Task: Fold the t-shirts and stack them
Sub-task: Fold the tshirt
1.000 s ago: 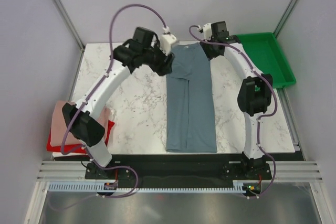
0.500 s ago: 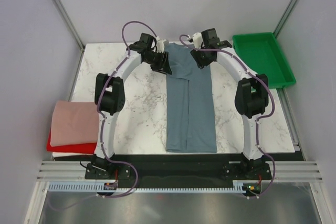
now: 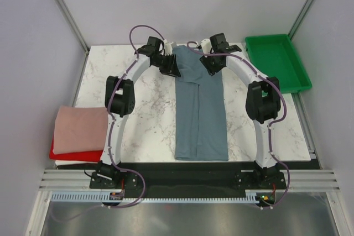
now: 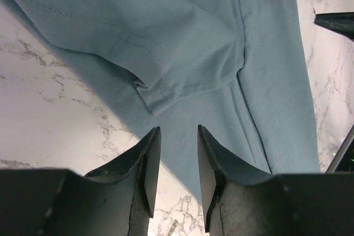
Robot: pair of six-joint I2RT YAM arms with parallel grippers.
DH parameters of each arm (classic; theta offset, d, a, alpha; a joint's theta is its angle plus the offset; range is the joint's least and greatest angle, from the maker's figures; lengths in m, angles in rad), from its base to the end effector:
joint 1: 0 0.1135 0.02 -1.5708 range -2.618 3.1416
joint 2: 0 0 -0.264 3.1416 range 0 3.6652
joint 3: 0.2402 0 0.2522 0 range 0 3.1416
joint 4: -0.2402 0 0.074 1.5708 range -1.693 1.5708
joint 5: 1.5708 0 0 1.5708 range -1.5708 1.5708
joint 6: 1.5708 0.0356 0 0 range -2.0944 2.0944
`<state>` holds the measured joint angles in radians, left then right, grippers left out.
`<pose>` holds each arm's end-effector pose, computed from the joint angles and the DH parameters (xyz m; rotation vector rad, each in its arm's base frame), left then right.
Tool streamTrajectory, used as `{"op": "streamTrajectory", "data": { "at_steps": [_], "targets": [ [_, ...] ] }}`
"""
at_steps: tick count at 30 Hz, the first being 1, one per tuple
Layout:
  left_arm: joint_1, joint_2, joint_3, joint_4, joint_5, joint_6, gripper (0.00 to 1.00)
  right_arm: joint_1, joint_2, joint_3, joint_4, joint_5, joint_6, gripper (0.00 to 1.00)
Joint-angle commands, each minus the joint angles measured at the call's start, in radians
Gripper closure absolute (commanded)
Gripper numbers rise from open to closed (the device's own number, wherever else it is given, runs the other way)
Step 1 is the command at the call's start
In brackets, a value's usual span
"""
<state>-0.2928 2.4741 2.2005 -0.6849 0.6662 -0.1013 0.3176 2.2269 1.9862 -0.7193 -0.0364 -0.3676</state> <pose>0.5088 -0.1764 0.1850 0.5100 2.4569 -1.0007 0.4709 0.1562 0.2328 -0.8636 2.3781 0.0261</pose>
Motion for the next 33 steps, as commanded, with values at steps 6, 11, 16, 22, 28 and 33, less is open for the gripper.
{"op": "streamTrajectory", "data": {
  "at_steps": [6, 11, 16, 22, 28, 33],
  "targets": [
    [-0.003, 0.072, 0.062, 0.038, 0.046, -0.032, 0.62, 0.001, 0.039, 0.006, 0.009, 0.030, -0.025, 0.48],
    [-0.006, 0.092, 0.079, 0.047, 0.046, -0.034, 0.62, 0.001, 0.042, -0.001, 0.009, 0.030, -0.028, 0.48],
    [-0.011, 0.103, 0.080, 0.050, 0.052, -0.032, 0.64, 0.001, 0.046, -0.004, 0.009, 0.030, -0.028, 0.48],
    [-0.016, 0.118, 0.084, 0.053, 0.062, -0.031, 0.68, 0.000, 0.057, -0.009, 0.008, 0.052, -0.033, 0.48],
    [-0.016, 0.117, 0.085, 0.053, 0.068, -0.025, 0.79, 0.001, 0.057, -0.015, 0.009, 0.064, -0.036, 0.48],
    [-0.014, 0.062, 0.073, 0.053, 0.105, -0.020, 0.91, 0.001, 0.060, -0.021, 0.011, 0.066, -0.037, 0.49]
  ]
}}
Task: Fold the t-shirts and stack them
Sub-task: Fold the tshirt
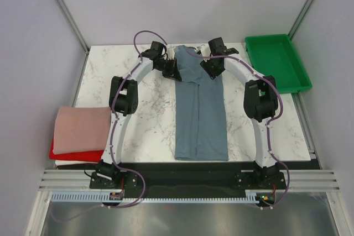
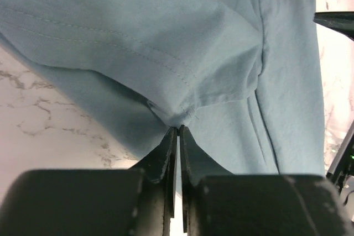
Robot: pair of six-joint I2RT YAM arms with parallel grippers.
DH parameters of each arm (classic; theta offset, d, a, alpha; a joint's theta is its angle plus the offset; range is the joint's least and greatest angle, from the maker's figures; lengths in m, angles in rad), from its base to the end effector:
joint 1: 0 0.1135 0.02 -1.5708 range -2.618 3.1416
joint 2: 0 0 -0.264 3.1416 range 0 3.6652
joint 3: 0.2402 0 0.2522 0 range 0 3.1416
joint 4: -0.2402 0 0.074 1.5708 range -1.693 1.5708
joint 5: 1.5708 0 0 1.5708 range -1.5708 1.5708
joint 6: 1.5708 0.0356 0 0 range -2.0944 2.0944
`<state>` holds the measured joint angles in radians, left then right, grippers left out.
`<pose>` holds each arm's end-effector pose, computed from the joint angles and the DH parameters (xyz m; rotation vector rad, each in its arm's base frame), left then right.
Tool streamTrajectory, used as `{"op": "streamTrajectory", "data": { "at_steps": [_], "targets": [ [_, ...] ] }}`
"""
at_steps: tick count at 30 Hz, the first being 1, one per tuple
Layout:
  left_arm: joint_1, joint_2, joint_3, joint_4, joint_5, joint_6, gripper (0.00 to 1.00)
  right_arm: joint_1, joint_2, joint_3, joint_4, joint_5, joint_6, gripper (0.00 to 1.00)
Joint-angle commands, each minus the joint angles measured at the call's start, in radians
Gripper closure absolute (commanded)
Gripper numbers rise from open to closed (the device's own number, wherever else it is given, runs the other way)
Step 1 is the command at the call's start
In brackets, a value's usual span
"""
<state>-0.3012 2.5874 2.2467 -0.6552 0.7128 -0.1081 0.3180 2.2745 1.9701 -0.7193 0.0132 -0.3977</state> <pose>0.5186 -0.1855 0.1424 0.5196 2.4843 -1.0712 0.4746 0.1557 0.2050 -0.9044 2.4324 -0.0461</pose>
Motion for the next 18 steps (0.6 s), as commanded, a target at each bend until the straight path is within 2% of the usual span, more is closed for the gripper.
{"op": "streamTrajectory", "data": {
  "at_steps": [1, 5, 18],
  "targets": [
    [-0.003, -0.061, 0.027, 0.022, 0.072, -0.013, 0.94, 0.000, 0.013, -0.005, 0.011, 0.016, -0.007, 0.49],
    [0.004, -0.113, 0.008, 0.020, 0.082, -0.007, 0.98, 0.000, 0.014, -0.004, 0.012, 0.014, -0.007, 0.49],
    [0.031, -0.222, -0.097, -0.034, 0.079, 0.041, 0.98, 0.001, 0.019, 0.006, 0.015, 0.004, -0.006, 0.49]
  ]
}}
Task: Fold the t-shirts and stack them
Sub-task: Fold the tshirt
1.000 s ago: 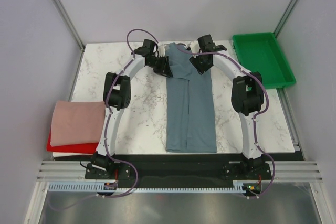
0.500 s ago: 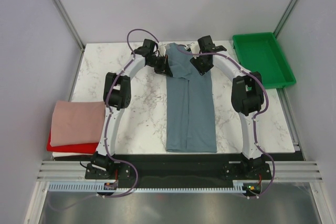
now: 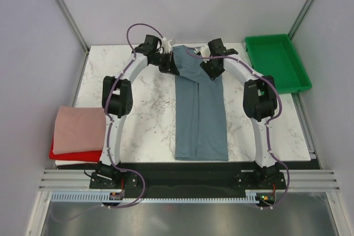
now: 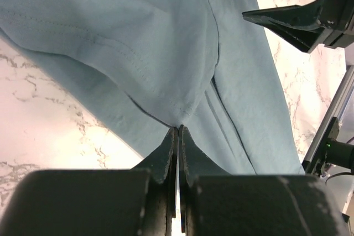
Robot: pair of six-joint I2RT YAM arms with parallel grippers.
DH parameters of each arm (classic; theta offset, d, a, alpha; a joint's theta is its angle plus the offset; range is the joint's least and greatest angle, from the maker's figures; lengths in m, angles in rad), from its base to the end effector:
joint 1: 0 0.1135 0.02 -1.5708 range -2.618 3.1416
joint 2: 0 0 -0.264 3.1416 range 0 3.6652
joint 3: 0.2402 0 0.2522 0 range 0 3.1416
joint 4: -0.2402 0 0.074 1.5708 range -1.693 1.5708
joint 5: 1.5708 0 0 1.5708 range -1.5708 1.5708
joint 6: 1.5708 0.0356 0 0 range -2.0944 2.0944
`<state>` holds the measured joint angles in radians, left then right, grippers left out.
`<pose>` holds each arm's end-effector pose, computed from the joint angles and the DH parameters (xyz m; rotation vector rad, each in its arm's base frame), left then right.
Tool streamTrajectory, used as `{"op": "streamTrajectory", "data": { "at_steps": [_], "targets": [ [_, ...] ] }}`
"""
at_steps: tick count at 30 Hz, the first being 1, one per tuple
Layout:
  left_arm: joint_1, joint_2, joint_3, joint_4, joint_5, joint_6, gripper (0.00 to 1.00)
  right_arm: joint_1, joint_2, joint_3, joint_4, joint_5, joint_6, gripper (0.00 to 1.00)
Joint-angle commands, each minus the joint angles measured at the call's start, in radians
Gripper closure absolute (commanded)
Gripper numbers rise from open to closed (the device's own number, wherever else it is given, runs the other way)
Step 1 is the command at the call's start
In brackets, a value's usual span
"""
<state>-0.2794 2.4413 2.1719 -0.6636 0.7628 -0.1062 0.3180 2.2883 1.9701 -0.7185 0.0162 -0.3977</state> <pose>0.5059 -0.1707 0.1961 0.5330 2.4032 -1.1149 0.4759 0.1560 0.1984 -0.9081 2.4449 -0.0496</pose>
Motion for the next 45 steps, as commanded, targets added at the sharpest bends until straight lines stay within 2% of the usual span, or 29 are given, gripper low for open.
{"op": "streamTrajectory", "data": {
  "at_steps": [1, 5, 9, 10, 12, 14, 17, 22, 25, 30, 32, 35, 36, 39, 43, 45],
  "targets": [
    [0.009, -0.080, -0.029, -0.028, 0.024, 0.043, 0.98, 0.000, 0.005, 0.007, 0.014, 0.001, -0.007, 0.49],
    [0.008, -0.100, -0.076, -0.036, 0.021, 0.046, 0.95, 0.001, 0.007, 0.006, 0.013, -0.004, -0.004, 0.49],
    [0.009, -0.136, -0.133, -0.060, -0.013, 0.062, 0.80, 0.000, 0.002, 0.001, 0.014, -0.001, -0.007, 0.49],
    [0.009, -0.148, -0.142, -0.076, -0.051, 0.072, 0.72, 0.001, -0.001, 0.001, 0.014, 0.001, -0.007, 0.49],
    [0.016, -0.197, -0.182, -0.082, -0.091, 0.077, 0.66, 0.000, -0.013, 0.001, 0.014, 0.013, -0.007, 0.49],
    [0.020, -0.243, -0.217, -0.091, -0.150, 0.063, 0.62, -0.003, -0.033, 0.001, 0.014, 0.028, 0.003, 0.49],
    [0.028, -0.358, -0.366, -0.099, -0.169, 0.028, 0.61, -0.031, -0.143, -0.043, 0.011, 0.010, 0.060, 0.47],
    [0.029, -0.565, -0.579, -0.085, -0.209, -0.123, 0.56, -0.124, -0.349, -0.311, -0.012, -0.247, 0.244, 0.45],
    [0.029, -0.631, -0.730, -0.068, -0.200, -0.242, 0.47, -0.168, -0.478, -0.491, -0.038, -0.421, 0.298, 0.45],
    [0.026, -0.741, -0.970, -0.019, -0.131, -0.400, 0.47, -0.181, -0.636, -0.779, -0.044, -0.620, 0.395, 0.41],
    [0.025, -0.771, -1.055, -0.002, -0.125, -0.415, 0.48, -0.181, -0.703, -0.858, -0.033, -0.703, 0.436, 0.41],
    [0.019, -0.821, -1.171, 0.039, -0.148, -0.467, 0.47, -0.181, -0.782, -1.014, -0.035, -0.765, 0.482, 0.41],
    [0.003, -0.838, -1.201, 0.070, -0.140, -0.493, 0.44, -0.180, -0.800, -1.103, -0.035, -0.783, 0.514, 0.42],
    [-0.072, -0.869, -1.305, 0.125, -0.139, -0.539, 0.39, -0.175, -0.909, -1.223, -0.010, -0.763, 0.586, 0.41],
    [-0.207, -0.886, -1.356, 0.194, -0.141, -0.556, 0.36, -0.166, -0.932, -1.252, -0.160, -0.685, 0.697, 0.39],
    [-0.268, -0.877, -1.356, 0.196, -0.163, -0.566, 0.36, -0.152, -0.951, -1.280, -0.176, -0.665, 0.708, 0.39]
  ]
}}
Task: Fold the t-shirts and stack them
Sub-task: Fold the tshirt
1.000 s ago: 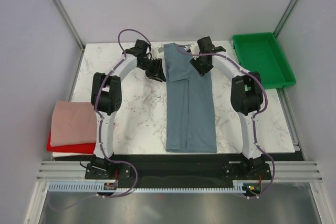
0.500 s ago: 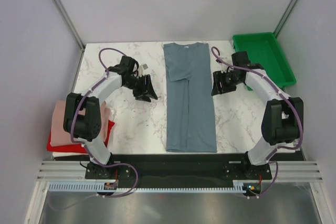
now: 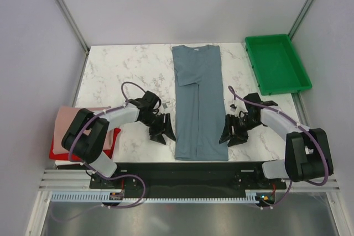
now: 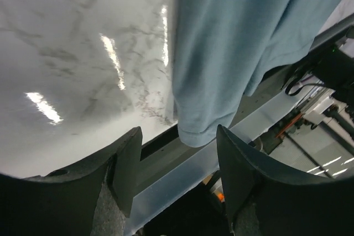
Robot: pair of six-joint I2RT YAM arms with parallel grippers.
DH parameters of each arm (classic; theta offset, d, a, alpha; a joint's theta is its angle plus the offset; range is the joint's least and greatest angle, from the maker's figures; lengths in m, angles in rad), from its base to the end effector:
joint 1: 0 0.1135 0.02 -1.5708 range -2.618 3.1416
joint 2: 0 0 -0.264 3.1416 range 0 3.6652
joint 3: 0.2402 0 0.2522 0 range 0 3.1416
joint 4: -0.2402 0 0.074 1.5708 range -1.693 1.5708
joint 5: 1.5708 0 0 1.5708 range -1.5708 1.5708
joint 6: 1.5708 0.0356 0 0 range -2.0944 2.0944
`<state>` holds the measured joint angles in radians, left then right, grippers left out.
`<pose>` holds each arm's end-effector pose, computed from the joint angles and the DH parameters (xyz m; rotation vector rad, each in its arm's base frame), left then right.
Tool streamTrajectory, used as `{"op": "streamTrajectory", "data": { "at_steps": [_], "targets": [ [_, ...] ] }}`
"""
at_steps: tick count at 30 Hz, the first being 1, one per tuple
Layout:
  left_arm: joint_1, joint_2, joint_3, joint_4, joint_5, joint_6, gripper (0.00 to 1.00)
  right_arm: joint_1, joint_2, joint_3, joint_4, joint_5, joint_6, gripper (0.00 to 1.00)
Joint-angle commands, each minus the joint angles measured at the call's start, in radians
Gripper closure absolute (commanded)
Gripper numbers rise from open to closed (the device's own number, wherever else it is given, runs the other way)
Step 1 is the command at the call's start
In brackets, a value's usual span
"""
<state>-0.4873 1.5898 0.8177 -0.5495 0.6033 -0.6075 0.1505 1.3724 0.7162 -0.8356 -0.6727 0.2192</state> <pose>0.2272 -0.1433 0.1494 0.0610 -2.8832 0.9534 0.2010 0.0529 0.1689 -0.0600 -2.9185 -1.0243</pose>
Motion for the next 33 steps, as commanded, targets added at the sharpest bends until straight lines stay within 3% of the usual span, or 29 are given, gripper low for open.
{"op": "streamTrajectory", "data": {
  "at_steps": [1, 11, 20, 26, 33],
  "targets": [
    [-0.074, -0.004, -0.005, 0.086, -0.005, -0.070, 0.36, 0.024, -0.045, -0.032, -0.056, 0.041, 0.095, 0.39],
    [-0.168, 0.033, -0.049, 0.111, -0.020, -0.121, 0.45, 0.043, -0.001, -0.064, -0.034, 0.140, 0.127, 0.38],
    [-0.209, 0.104, -0.014, 0.141, -0.010, -0.130, 0.51, 0.041, 0.080, -0.078, 0.033, 0.116, 0.167, 0.41],
    [-0.209, 0.139, -0.009, 0.154, 0.013, -0.133, 0.64, 0.055, 0.146, -0.070, 0.056, 0.098, 0.169, 0.47],
    [-0.209, 0.145, 0.017, 0.155, 0.020, -0.120, 0.75, 0.084, 0.201, -0.069, 0.119, 0.056, 0.187, 0.61]
  ]
}}
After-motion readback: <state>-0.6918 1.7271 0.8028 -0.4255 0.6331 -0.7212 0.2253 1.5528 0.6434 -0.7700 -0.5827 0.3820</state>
